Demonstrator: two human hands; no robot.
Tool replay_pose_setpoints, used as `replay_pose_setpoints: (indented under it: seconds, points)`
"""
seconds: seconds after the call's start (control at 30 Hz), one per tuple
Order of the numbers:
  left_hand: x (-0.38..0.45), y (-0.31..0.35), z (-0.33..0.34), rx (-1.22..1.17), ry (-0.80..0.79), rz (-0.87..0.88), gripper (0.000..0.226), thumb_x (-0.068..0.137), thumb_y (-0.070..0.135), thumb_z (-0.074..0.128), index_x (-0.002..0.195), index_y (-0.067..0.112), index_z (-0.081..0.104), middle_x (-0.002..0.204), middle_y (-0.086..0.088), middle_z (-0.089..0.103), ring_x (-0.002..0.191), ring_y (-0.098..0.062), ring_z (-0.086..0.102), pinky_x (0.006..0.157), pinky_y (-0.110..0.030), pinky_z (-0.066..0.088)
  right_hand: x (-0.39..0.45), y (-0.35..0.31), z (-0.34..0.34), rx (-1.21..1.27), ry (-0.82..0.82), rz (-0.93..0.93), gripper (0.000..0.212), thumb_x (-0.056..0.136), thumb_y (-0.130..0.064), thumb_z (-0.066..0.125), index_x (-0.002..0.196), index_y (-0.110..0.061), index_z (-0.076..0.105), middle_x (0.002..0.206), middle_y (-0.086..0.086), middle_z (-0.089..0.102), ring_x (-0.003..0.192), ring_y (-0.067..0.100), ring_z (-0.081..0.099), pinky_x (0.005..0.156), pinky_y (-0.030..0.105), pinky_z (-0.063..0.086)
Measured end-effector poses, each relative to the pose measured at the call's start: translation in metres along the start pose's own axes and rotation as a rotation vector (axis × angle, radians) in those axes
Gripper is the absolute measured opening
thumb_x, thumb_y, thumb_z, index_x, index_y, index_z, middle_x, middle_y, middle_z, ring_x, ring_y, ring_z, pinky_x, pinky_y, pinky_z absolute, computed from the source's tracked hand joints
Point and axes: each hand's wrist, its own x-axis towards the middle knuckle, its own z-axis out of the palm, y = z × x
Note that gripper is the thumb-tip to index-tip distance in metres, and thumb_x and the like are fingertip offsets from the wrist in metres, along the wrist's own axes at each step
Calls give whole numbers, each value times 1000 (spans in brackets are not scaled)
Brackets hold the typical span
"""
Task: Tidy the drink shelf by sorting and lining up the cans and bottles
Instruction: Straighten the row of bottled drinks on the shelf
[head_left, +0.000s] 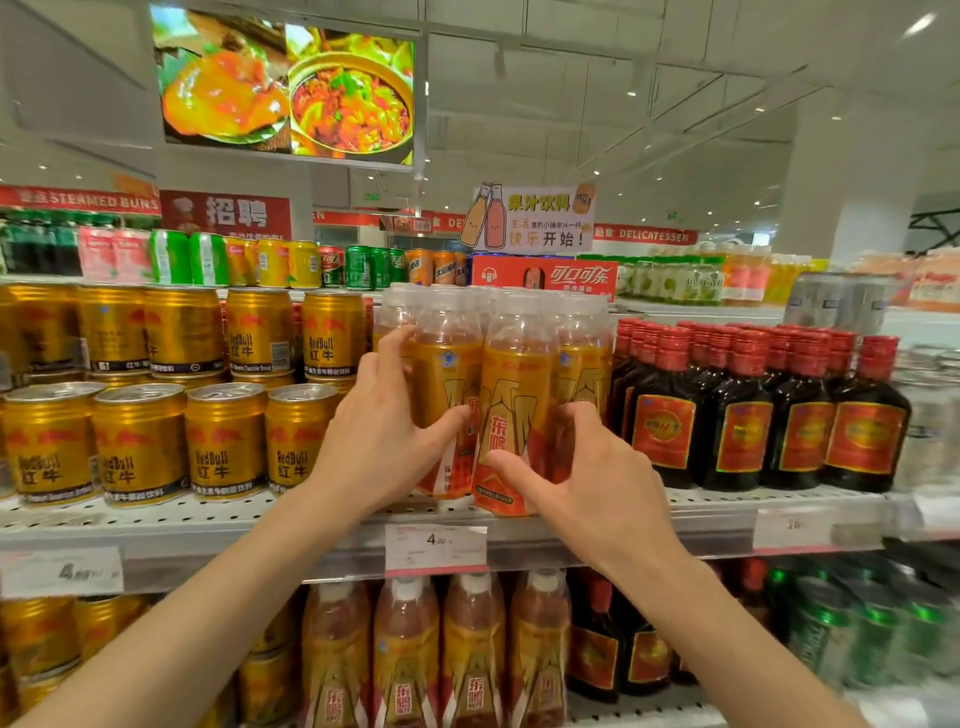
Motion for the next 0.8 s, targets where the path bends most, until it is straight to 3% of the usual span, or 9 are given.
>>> replay_pose_setpoints:
  seconds: [0.2, 0.3, 0.5, 0.67, 0.8]
  points:
    - [3, -2, 2, -14, 14, -6, 93, 76, 63, 75, 147, 36, 21, 120, 2, 55, 93, -18, 65, 81, -40, 59, 1, 0, -3, 2, -16, -22, 86, 72, -91, 47, 128, -26, 44, 105, -12, 67, 92, 16, 70, 78, 38, 60]
    - [4, -3, 1, -44, 21, -12, 92, 76, 59, 78, 147, 37, 23, 115, 7, 52, 94, -16, 63, 81, -34, 56, 1, 1, -3, 1, -11, -25, 87, 71, -92, 47, 127, -26, 45, 105, -11, 69, 92, 16, 70, 78, 40, 61]
    - [-2, -9, -9, -145, 21, -35, 91, 76, 50, 81, 149, 41, 27, 116, 6, 54, 93, -14, 63, 83, -38, 58, 1, 0, -5, -11, -25, -12, 87, 72, -92, 48, 128, -25, 45, 103, -12, 68, 91, 17, 70, 79, 40, 60]
    - [-3, -13, -26, -114, -62, -32, 87, 81, 47, 77, 150, 41, 24, 117, 9, 57, 87, -2, 65, 73, -21, 52, 1, 1, -2, 0, -25, -4, 80, 74, -90, 48, 123, -28, 46, 98, -15, 66, 89, 15, 68, 78, 40, 59]
    - [-2, -6, -25, 22, -51, 0, 91, 81, 58, 72, 151, 30, 21, 138, 1, 57, 116, -17, 61, 95, -37, 51, 0, 0, -1, 5, -19, 2, 80, 73, -90, 49, 124, -28, 46, 101, -15, 67, 89, 14, 68, 78, 40, 59]
